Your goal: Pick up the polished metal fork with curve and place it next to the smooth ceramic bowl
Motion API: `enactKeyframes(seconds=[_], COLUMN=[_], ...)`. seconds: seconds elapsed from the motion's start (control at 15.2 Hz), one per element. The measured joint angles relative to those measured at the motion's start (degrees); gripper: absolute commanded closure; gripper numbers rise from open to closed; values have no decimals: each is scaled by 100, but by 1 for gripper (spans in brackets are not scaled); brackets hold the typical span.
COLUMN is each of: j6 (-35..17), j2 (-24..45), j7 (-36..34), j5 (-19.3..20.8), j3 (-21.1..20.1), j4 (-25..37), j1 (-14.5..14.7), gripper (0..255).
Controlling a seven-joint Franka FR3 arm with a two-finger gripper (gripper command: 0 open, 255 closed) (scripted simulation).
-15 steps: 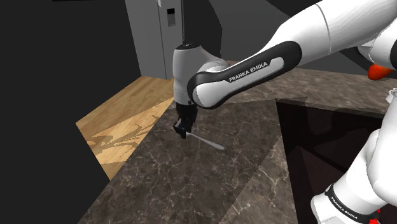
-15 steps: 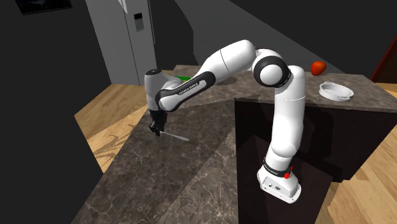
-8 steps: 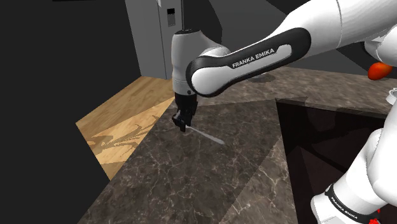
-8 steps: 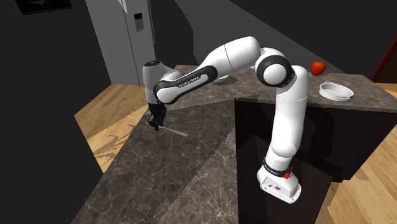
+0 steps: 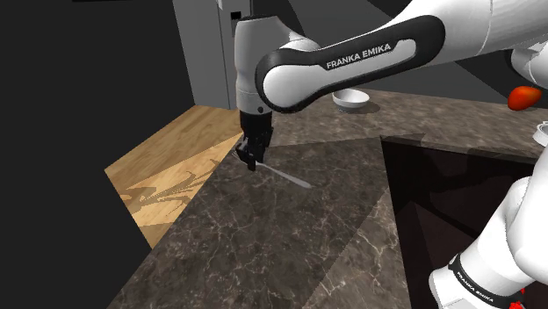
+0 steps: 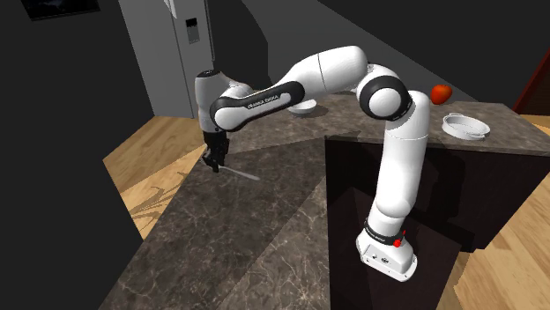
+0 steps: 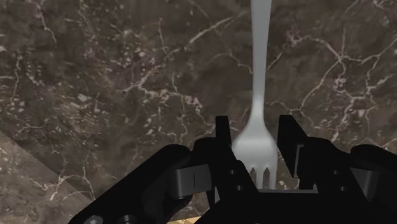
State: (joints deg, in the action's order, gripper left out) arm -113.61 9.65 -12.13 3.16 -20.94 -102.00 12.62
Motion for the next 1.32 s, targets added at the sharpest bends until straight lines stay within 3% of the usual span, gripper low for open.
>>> enactKeyframes(seconds=[0.33, 0.86, 1.32], j6=[198, 142, 256], j2=[-98, -298, -156], j7=[172, 1248, 2165], j5=[-57, -230, -288], j3=[53, 481, 869], j4=[108, -136, 109], j1=[-97, -709, -1213], gripper=[255, 255, 255])
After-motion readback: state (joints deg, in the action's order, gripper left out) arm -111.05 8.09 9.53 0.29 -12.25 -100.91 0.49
